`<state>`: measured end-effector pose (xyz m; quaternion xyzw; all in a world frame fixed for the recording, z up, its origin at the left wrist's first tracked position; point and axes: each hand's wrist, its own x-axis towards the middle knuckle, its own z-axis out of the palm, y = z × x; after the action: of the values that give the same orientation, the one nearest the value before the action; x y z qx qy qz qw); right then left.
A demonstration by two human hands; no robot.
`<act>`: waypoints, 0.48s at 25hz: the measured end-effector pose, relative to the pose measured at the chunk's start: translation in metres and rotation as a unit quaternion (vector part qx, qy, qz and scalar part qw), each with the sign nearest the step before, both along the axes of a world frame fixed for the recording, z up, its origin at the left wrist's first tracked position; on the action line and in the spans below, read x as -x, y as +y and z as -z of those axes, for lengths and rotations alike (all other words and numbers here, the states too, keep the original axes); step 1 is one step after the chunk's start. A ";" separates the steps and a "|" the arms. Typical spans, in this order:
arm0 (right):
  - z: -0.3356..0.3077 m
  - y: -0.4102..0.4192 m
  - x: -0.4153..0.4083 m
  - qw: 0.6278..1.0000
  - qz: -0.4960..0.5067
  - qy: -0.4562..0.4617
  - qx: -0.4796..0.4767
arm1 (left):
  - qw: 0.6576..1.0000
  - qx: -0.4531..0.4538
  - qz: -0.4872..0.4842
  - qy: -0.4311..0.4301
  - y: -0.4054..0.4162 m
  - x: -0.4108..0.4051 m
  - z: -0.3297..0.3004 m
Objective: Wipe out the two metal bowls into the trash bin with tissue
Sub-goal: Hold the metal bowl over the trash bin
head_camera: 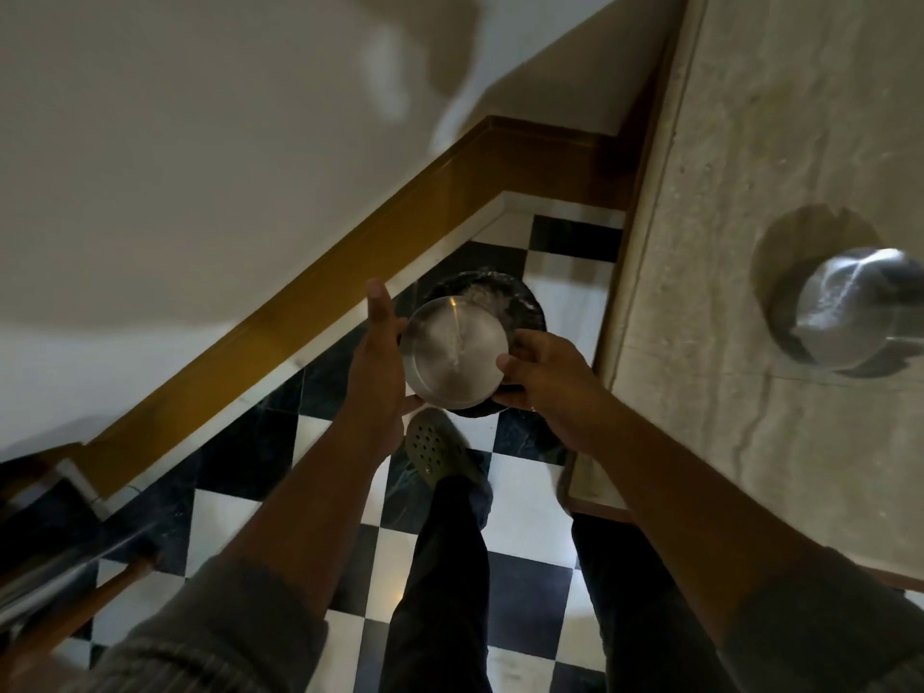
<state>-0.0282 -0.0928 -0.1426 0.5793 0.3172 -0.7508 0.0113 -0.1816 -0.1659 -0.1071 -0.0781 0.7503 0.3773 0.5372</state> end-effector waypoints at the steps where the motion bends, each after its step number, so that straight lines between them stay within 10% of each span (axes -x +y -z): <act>1: 0.001 0.000 0.003 1.000 -0.018 0.008 0.000 | 1.000 0.004 0.007 -0.007 -0.002 0.006 0.007; 6: 0.009 0.012 0.011 0.981 -0.153 0.003 -0.123 | 0.990 0.039 0.100 -0.093 -0.002 0.037 0.043; 12: 0.018 0.028 0.006 0.847 -0.367 0.005 -0.386 | 0.928 0.030 0.325 -0.179 0.027 0.059 0.052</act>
<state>-0.0339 -0.0645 -0.1607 0.3749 0.7706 -0.5119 0.0599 -0.2403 -0.1394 -0.1595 0.0878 0.6369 0.1392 0.7531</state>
